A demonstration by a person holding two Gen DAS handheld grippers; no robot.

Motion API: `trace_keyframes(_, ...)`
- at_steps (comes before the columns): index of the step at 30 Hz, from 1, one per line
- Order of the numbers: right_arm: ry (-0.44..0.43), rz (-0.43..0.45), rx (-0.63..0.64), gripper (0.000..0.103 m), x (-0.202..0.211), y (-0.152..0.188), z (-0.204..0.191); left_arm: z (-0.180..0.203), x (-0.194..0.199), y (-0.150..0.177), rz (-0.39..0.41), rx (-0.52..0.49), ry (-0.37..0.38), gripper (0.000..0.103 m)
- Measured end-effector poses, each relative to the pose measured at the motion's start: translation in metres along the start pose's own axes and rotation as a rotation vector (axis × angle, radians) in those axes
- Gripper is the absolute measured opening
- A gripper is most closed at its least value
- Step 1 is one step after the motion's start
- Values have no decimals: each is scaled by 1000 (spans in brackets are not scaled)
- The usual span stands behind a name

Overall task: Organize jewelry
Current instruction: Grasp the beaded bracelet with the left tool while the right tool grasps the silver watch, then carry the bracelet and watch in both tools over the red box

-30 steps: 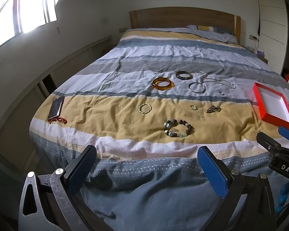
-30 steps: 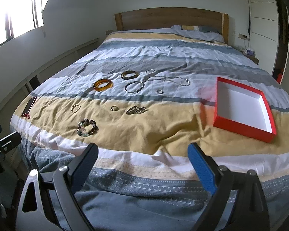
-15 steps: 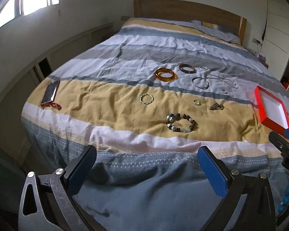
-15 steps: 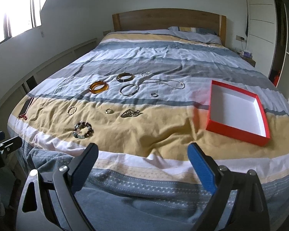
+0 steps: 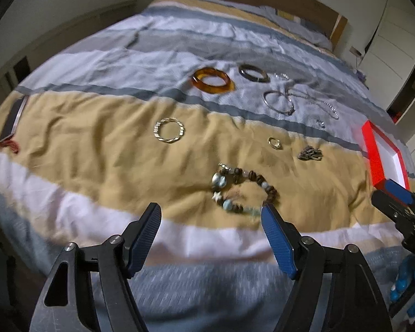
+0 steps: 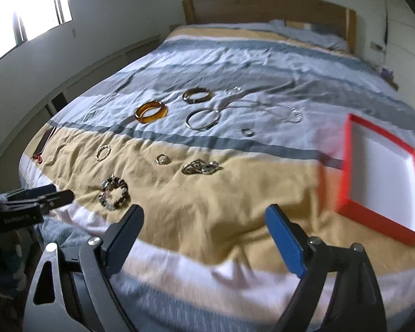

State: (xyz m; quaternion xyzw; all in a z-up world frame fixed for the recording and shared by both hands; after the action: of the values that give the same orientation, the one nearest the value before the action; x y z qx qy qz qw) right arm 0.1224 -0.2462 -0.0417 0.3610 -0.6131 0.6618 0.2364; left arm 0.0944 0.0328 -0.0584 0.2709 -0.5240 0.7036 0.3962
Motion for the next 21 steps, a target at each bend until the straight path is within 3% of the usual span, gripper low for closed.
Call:
trace_keyframes(3,-39,-33,10,69,-28,-9,-7,-6,-32,-10,-54,18,4,59)
trace_keyframes(6,-76,-81,-16,67,-61,-18,-7,-11,-58,-13,-106,26,3,52)
trace_keyframes(10,-82,-128,-53,64,-96,-26,-5,-7,-74,-13,-135,9,-5,50)
trace_keyframes(13,-94,-147,-76,55,-117,-32,-5,-2,-78,-14,-139,-24,-20,44)
trace_keyframes(17,-110,-164,-69,39,-131,-36,-10,5,-80,-17,-131,-56,-24,22)
trace_keyframes(21,-138,-158,-61,36,-132,-35,-9,14,-77,-18,-107,-86,-33,22)
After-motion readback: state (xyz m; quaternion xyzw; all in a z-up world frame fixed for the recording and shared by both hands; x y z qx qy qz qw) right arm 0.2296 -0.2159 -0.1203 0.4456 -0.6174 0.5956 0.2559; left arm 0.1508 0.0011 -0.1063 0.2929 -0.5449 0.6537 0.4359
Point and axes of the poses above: each gripper's, at about its wrist camera, not at the fingertips, and x roughly against the way its jaws point, z to its right, y to its underside, the point moved 1 cm from there along -x, roughly the way its jaws point, and after that the axes turned 11 degrees about y, right-handed, at the moved point
